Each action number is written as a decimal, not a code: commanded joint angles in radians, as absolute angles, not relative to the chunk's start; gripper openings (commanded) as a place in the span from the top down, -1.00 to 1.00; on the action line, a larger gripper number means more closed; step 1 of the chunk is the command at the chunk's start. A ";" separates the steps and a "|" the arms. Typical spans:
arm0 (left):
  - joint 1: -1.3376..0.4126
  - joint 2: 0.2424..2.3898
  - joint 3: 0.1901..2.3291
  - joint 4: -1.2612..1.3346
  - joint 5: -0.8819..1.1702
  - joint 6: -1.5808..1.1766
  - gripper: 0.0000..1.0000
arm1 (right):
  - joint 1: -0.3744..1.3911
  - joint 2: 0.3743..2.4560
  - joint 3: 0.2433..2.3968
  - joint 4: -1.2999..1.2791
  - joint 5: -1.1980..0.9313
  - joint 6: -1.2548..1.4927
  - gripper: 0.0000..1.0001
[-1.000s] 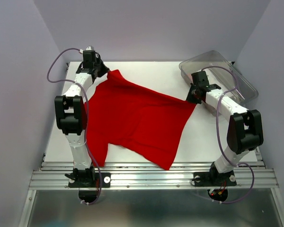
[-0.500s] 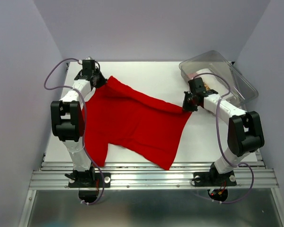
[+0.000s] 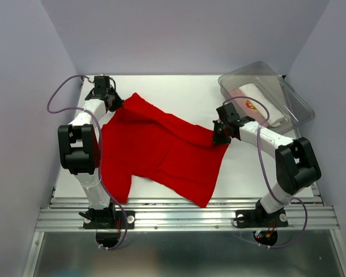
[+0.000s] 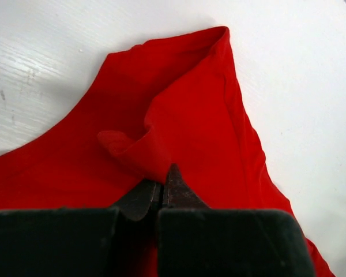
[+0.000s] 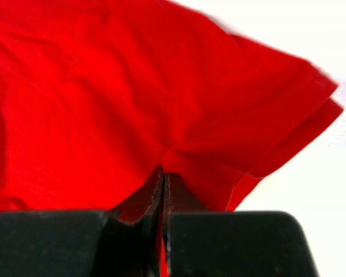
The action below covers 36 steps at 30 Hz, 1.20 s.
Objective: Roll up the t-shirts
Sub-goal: Fold the T-shirt at the center of the board.
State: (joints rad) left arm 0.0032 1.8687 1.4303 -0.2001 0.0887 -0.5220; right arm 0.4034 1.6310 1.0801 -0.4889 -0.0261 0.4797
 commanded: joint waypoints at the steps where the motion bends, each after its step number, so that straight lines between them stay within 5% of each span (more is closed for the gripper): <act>1: 0.026 1.810 1.422 -0.207 0.066 -0.491 1.00 | 0.413 1.598 1.052 -0.442 -0.009 0.522 0.99; 22: 0.029 1.773 1.440 -0.316 0.064 -0.462 1.00 | 0.413 1.525 0.950 -0.376 0.012 0.583 0.99; 36: 0.031 1.595 1.220 -0.291 0.029 -0.535 1.00 | 0.422 1.539 0.934 -0.364 -0.009 0.581 0.99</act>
